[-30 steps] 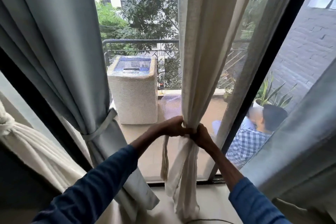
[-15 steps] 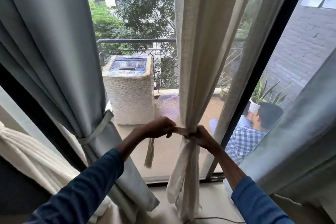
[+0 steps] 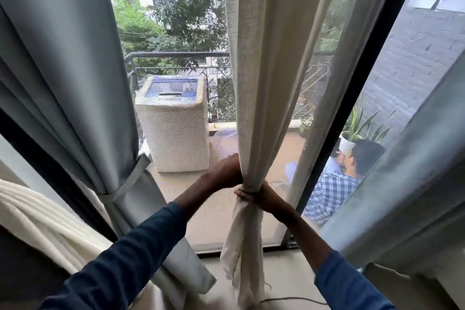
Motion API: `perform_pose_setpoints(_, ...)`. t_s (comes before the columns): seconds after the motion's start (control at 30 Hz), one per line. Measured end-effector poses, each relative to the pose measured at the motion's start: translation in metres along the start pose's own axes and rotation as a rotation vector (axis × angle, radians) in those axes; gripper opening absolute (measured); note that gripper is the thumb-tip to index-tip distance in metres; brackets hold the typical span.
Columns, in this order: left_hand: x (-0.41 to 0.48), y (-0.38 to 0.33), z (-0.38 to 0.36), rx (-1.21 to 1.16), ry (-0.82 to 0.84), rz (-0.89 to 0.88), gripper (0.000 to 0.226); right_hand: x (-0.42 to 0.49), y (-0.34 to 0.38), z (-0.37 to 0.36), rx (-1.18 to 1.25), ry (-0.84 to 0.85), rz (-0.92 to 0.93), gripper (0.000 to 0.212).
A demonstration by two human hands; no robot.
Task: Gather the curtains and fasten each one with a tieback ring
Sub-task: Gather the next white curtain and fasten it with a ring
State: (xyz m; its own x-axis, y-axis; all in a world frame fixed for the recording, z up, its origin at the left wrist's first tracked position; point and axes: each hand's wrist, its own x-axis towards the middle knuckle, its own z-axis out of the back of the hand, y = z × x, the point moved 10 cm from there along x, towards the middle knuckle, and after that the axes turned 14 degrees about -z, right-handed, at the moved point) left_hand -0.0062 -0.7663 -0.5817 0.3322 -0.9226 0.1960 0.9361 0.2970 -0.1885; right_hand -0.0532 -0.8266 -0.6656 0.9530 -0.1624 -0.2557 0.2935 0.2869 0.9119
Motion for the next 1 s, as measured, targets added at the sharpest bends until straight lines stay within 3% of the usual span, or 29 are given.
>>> perform_pose_setpoints(0.1,0.001,-0.01,-0.009,-0.123,0.044,-0.085,0.021,-0.003,-0.002,0.011,-0.002,-0.044,-0.036,0.038)
perform_pose_setpoints(0.4,-0.002,-0.003,-0.021,-0.343,0.083,-0.029,0.029,-0.003,-0.003,0.01,0.222,0.034,-0.131,0.021)
perform_pose_setpoints(0.53,-0.01,-0.016,-0.025,-0.726,0.13,-0.013,0.04,-0.008,0.003,0.017,0.236,0.04,-0.063,0.021)
perform_pose_setpoints(0.6,-0.008,-0.019,-0.026,-0.868,0.013,0.092,0.042,-0.007,0.005,0.017,0.233,0.037,-0.047,0.017)
perform_pose_setpoints(0.67,-0.009,-0.011,-0.025,-0.796,-0.185,0.265,0.052,-0.003,-0.002,0.016,0.264,-0.004,-0.093,0.023)
perform_pose_setpoints(0.73,-0.009,-0.005,-0.028,-0.719,-0.289,0.368,0.043,-0.002,-0.006,0.017,0.323,-0.001,-0.114,0.033)
perform_pose_setpoints(0.87,-0.006,0.011,-0.022,-0.722,-0.33,0.329,0.028,-0.002,-0.004,0.03,0.532,0.188,-0.069,0.033)
perform_pose_setpoints(1.0,-0.008,0.029,-0.02,-0.764,-0.322,0.333,0.03,-0.003,-0.008,0.07,0.675,0.14,-0.027,0.035)
